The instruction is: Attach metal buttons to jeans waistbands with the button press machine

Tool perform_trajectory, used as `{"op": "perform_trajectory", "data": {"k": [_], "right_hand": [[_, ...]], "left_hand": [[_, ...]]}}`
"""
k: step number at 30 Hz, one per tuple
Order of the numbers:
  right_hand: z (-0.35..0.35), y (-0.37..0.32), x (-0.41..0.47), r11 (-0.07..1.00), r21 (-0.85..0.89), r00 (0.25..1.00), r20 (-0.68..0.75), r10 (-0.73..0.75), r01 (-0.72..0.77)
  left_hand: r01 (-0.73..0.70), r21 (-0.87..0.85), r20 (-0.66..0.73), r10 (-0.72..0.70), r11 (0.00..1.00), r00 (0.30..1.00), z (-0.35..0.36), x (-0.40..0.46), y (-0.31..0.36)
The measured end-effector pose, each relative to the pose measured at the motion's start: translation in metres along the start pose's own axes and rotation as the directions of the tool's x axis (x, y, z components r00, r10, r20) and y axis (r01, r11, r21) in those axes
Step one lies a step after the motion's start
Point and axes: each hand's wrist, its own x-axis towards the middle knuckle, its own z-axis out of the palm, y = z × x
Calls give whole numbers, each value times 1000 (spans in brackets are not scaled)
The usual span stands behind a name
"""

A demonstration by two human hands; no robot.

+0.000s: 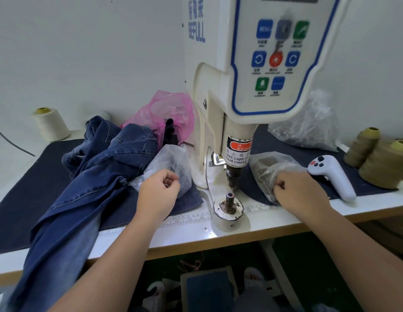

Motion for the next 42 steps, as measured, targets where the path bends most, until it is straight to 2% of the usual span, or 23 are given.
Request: {"op": "perform_trajectory", "data": {"k": [5,10,15,19,21,23,26,30,34,37,42], "right_hand": [[9,8,3,998,50,993,-117,-36,42],[14,9,4,996,51,986,-150,-68,76],[18,8,2,988,75,943,-317,-106,136],[19,8,1,975,141,926,-362,-111,172],[20,7,-1,958,146,877,-454,-157,247],[21,3,-6,922,136,785,-577,-225,363],[22,-10,-17,873,121,684,-675,-276,472],[25,-28,-27,786,85,559,-750,-354,612],[27,-41,-41,654,85,451,-789,-416,752],[31,-49,-52,609,117,450,-783,-430,785],[34,-56,-60,600,126,456,-776,-436,790]], "left_hand": [[-2,23,9,2,1000,1000,0,0,1],[6,54,13,-6,998,1000,0,-2,2],[4,60,13,-5,998,1000,0,-2,3],[-9,53,0,9,999,1000,-1,-4,6],[-53,39,-39,54,998,998,-2,-7,11],[-113,44,-86,116,993,989,-3,-13,17],[-197,24,-101,198,980,975,-1,-27,29],[-323,35,-16,323,946,946,2,-46,53],[-368,4,110,366,930,924,6,-63,70],[-392,-69,160,398,917,903,7,-73,79],[-322,-39,248,322,946,914,6,-81,87]]}}
